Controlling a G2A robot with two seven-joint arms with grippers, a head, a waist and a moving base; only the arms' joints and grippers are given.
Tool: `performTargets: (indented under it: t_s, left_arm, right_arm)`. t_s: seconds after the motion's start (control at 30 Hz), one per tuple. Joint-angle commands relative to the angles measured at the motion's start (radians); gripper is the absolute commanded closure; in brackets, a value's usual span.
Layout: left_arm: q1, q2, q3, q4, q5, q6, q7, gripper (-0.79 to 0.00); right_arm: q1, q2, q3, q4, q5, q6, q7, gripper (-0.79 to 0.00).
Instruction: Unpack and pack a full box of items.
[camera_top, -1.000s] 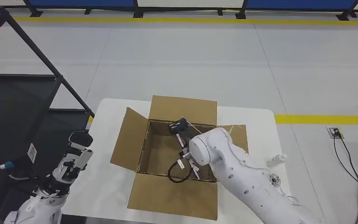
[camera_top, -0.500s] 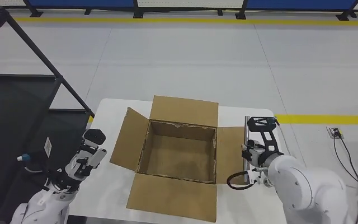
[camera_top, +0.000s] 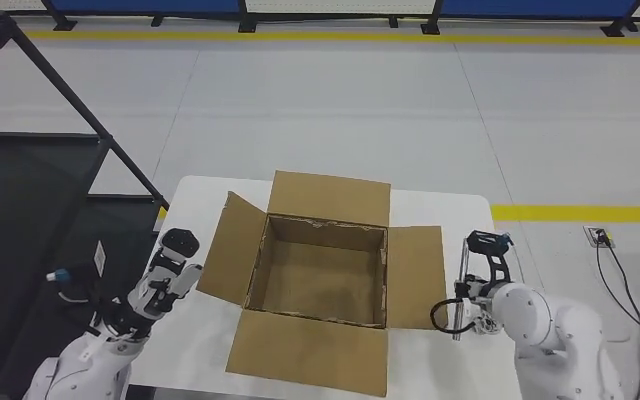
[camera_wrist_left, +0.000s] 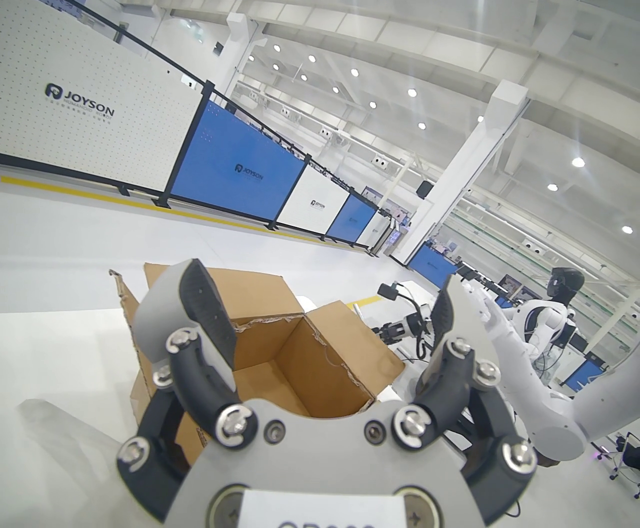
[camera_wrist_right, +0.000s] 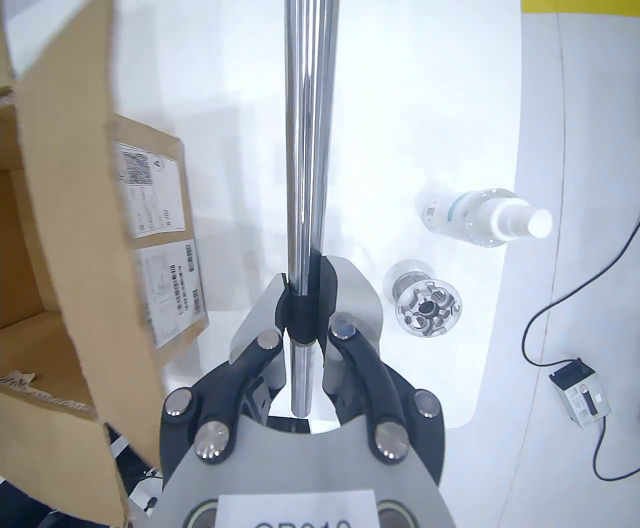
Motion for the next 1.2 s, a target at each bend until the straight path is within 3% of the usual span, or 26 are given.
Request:
performTargets:
  t_s: [0.0,0.23,0.53,0.57,0.7,0.77,0.83,1.17]
  left_arm:
    - [-0.001,0.001,0.002,0.001,0.004,0.003,0.000,-0.785]
    - [0.005,0.003,-0.003,-0.007,0.023,0.025,0.012,-0.785]
    - [0.016,0.005,0.000,-0.014,0.036,0.043,0.029,-0.785]
    - [0.016,0.005,0.001,-0.014,0.038,0.045,0.030,-0.785]
    - [0.015,0.006,0.004,-0.015,0.041,0.050,0.036,-0.785]
    - [0.014,0.006,0.005,-0.017,0.044,0.053,0.036,-0.785]
    - [0.013,0.007,0.006,-0.018,0.045,0.056,0.037,-0.785]
    - [0.004,0.009,0.013,-0.017,0.050,0.066,0.041,-0.785]
  right_arm:
    - [0.013,-0.001,-0.022,0.051,-0.020,-0.006,-0.034,0.000]
    - [0.085,-0.003,-0.044,0.254,0.027,-0.035,-0.110,0.000]
    - [0.147,-0.005,-0.082,0.414,-0.011,-0.030,-0.179,0.000]
    - [0.155,-0.005,-0.083,0.433,-0.010,-0.030,-0.185,-0.025]
    - [0.179,-0.006,-0.091,0.486,0.001,-0.030,-0.204,-0.259]
    - [0.186,-0.007,-0.094,0.501,0.006,-0.029,-0.209,-0.311]
    - [0.190,-0.007,-0.096,0.513,0.010,-0.028,-0.214,-0.345]
    - [0.195,-0.003,-0.085,0.502,0.028,-0.017,-0.230,-0.369]
